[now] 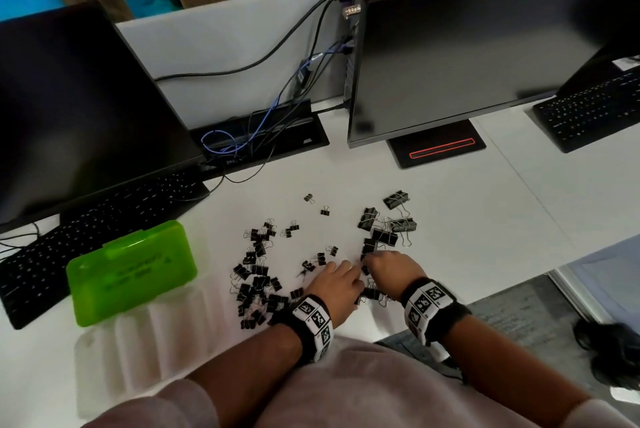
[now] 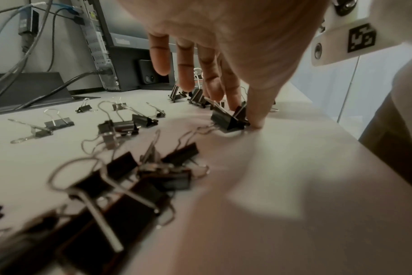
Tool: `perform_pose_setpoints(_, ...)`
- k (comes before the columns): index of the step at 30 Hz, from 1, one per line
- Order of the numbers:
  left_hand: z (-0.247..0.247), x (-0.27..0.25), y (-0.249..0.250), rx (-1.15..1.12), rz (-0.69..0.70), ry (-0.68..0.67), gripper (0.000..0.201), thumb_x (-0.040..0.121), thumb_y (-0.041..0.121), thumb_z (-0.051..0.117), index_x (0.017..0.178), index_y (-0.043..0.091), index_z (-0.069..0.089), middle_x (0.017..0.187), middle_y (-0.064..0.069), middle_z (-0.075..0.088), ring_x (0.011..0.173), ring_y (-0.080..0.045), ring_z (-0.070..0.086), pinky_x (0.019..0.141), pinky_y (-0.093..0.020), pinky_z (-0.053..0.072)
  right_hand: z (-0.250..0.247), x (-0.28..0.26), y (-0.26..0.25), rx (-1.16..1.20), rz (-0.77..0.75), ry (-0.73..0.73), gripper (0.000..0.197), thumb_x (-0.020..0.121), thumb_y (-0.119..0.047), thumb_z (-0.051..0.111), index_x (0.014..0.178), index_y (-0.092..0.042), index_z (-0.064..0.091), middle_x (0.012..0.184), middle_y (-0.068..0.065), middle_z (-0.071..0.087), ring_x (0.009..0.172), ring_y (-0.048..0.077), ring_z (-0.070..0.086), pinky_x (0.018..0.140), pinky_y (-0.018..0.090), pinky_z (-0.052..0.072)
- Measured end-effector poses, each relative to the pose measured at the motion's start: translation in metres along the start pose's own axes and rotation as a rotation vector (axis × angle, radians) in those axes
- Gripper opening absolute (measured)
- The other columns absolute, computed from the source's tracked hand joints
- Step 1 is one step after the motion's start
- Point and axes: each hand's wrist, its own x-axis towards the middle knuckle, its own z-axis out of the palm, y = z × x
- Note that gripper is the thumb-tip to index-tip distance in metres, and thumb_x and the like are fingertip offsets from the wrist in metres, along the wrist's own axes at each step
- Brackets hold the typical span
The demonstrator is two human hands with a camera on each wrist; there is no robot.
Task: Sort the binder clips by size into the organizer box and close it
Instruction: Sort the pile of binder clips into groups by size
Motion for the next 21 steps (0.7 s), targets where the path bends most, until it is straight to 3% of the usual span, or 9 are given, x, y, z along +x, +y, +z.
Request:
perform_pose_setpoints(5,0.001,-0.006,-0.001,-0.105,0.021,0.07,0.037,0.082,0.037,0.055,0.111,0.013,0.057,0.123,-0.007,0.051,0.112,-0.025,0.044,0.093,-0.042,0.037,0.0,0.007,-0.008,-0.087,0.018,-0.061,0.023,0.089,-0.001,0.039,0.102,-0.005,0.058,0.107,0.016,0.062,0.099,0.034,0.061,0.08,0.04,0.05)
perform_pose_setpoints(7,-0.003,-0.011,-0.011,-0.206,-0.051,0.165,0.036,0.081,0.042,0.053,0.108,0.019,0.058,0.116,0.0,0.054,0.108,-0.022,0.047,0.091,-0.039,0.039,-0.002,0.012,-0.013,-0.075,0.019,-0.058,0.024,0.086,0.0,0.042,0.102,-0.007,0.059,0.105,0.014,0.064,0.097,0.032,0.063,0.08,0.039,0.052)
perform_pose_setpoints(10,-0.011,-0.021,-0.04,-0.305,-0.262,0.257,0.032,0.08,0.045,0.05,0.103,0.024,0.054,0.111,0.006,0.053,0.105,-0.018,0.047,0.089,-0.035,0.039,-0.009,0.023,-0.023,0.018,0.006,-0.026,0.034,0.086,-0.002,0.044,0.116,-0.014,0.055,0.106,0.015,0.065,0.095,0.033,0.063,0.078,0.04,0.053)
perform_pose_setpoints(13,-0.009,-0.031,-0.068,-0.354,-0.452,0.221,0.03,0.081,0.043,0.052,0.104,0.024,0.052,0.113,0.006,0.049,0.107,-0.016,0.044,0.091,-0.033,0.039,-0.014,0.04,-0.031,0.039,-0.014,-0.033,0.046,0.087,-0.002,0.044,0.13,-0.015,0.039,0.107,0.017,0.062,0.094,0.036,0.063,0.074,0.042,0.052)
perform_pose_setpoints(15,-0.004,-0.036,-0.08,-0.382,-0.501,0.192,0.03,0.082,0.041,0.054,0.104,0.021,0.053,0.113,0.004,0.049,0.105,-0.017,0.047,0.09,-0.034,0.043,-0.015,0.054,-0.033,0.057,0.007,-0.065,0.052,0.086,-0.001,0.042,0.136,-0.014,0.032,0.115,0.018,0.058,0.1,0.036,0.061,0.079,0.043,0.052)
perform_pose_setpoints(18,0.002,-0.044,-0.09,-0.442,-0.536,0.197,0.028,0.084,0.037,0.056,0.105,0.019,0.053,0.112,0.003,0.05,0.103,-0.018,0.05,0.089,-0.034,0.045,-0.013,0.07,-0.038,0.147,0.007,-0.109,0.05,0.086,-0.007,0.044,0.135,-0.015,0.036,0.126,0.017,0.052,0.111,0.036,0.055,0.09,0.044,0.049)
perform_pose_setpoints(21,0.008,-0.054,-0.099,-0.52,-0.582,0.2,0.029,0.084,0.035,0.058,0.109,0.021,0.054,0.115,0.003,0.052,0.108,-0.018,0.05,0.095,-0.036,0.044,-0.009,0.081,-0.051,0.237,-0.036,-0.105,0.045,0.083,-0.009,0.05,0.127,-0.014,0.047,0.124,0.013,0.055,0.111,0.033,0.056,0.09,0.036,0.047)
